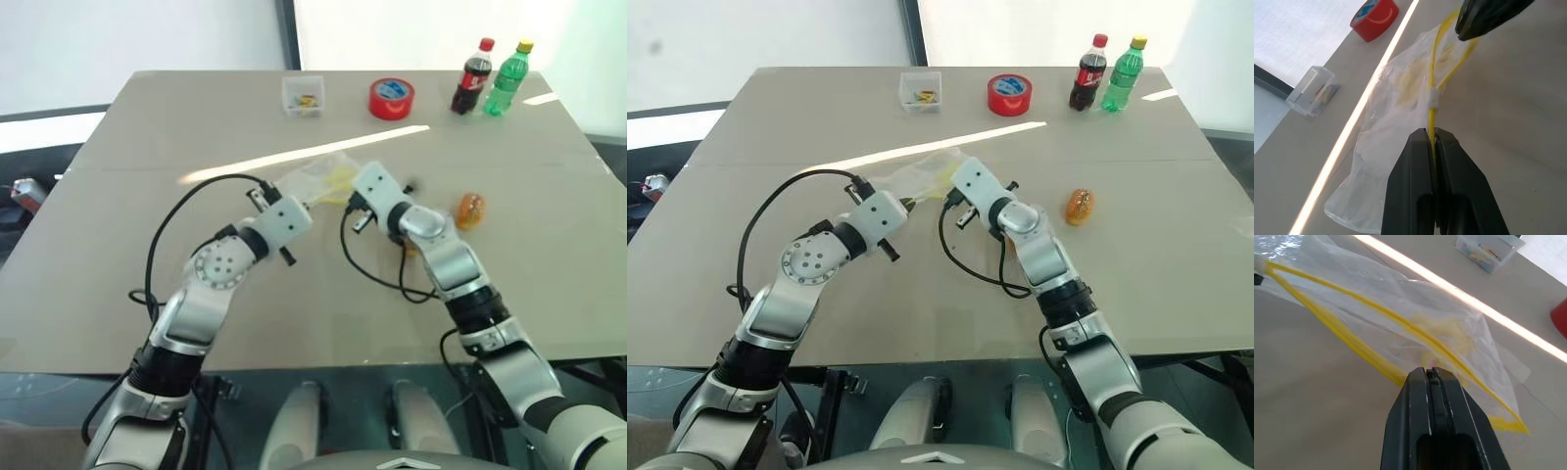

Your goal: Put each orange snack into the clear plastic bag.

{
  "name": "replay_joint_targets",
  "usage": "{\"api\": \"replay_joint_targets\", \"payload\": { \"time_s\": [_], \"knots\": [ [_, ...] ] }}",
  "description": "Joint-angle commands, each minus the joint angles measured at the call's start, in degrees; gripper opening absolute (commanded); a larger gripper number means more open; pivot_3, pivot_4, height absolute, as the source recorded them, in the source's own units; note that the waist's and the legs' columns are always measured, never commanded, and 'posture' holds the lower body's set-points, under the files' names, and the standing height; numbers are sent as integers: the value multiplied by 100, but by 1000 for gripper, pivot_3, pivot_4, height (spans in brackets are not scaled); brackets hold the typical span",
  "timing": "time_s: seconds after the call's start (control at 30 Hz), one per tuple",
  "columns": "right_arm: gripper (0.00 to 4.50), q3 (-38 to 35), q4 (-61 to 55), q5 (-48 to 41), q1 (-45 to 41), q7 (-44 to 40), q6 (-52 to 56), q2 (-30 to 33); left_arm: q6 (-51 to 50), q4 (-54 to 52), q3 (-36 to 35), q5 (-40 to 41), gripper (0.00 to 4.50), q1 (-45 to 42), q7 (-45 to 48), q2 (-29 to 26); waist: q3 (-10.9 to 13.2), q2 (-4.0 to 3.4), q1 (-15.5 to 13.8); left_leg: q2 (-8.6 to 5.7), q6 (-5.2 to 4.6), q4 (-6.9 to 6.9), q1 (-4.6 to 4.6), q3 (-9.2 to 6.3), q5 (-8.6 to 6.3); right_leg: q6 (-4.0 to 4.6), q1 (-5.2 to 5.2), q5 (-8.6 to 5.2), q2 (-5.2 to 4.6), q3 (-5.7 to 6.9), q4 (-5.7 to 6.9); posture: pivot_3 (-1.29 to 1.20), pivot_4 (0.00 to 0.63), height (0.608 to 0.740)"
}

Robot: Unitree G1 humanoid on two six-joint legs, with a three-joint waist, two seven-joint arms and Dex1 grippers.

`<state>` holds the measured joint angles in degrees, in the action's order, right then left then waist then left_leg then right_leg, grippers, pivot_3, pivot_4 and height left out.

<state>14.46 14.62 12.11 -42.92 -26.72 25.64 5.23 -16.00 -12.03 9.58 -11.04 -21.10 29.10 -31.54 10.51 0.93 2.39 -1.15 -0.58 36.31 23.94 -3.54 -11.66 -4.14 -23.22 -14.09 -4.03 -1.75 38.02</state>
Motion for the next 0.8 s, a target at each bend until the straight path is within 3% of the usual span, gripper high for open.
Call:
{"api": "replay_joint_targets", "payload": {
  "time_s": [0.03, 0.13, 0.23, 0.4, 0.47, 0.6, 0.8],
  "knots": [
    [88, 100, 427, 4, -364, 129, -711, -59, 214, -277, -61, 66, 0, 28, 117, -42, 0, 0, -1, 0, 0, 0, 0, 0, 0, 0, 0, 0, 0, 0, 0, 0, 150, 740],
    [88, 320, 1033, 126, -596, 55, -1399, -26, 355, -292, -8, 98, 0, 72, 294, -92, 0, 0, 2, 0, 0, 0, 0, 1, 0, 0, 0, 0, 0, -1, -2, 0, 150, 740],
    [931, 648, 1650, 426, -840, 26, -2131, 123, 548, -259, -8, 47, 0, 85, 375, -129, 0, 0, 6, 0, 0, 0, 0, 1, 0, 0, 0, 0, 0, 0, -2, 0, 150, 740],
    [3169, 925, 2399, 807, -1184, 195, -3192, 304, 676, -162, -84, 12, 0, 69, 426, -164, 0, -1, 3, 0, 1, 0, 0, 1, 0, 0, 0, 0, 0, -1, -3, 0, 150, 740],
    [4356, 1164, 2570, 1143, -1270, 314, -3739, 487, 703, -92, -126, -54, 0, 56, 394, -204, 0, -1, 3, 0, 1, -1, 0, 0, 0, 0, -1, 0, 0, -2, -2, 0, 150, 740],
    [4453, 1672, 2638, 1857, -1297, 517, -4592, 869, 644, 25, -199, -106, 0, 2, 271, -185, 0, -1, 6, 0, 1, -2, -1, 1, 0, 0, -1, 0, 0, -2, -3, 0, 150, 740],
    [4453, 1602, 2209, 2039, -1137, 582, -4767, 1131, 483, 121, -156, -198, 0, -33, 89, -58, 0, -1, 1, 0, 1, -1, -1, 0, 0, 0, -1, 0, 0, -2, -2, 0, 150, 740]
  ]
}}
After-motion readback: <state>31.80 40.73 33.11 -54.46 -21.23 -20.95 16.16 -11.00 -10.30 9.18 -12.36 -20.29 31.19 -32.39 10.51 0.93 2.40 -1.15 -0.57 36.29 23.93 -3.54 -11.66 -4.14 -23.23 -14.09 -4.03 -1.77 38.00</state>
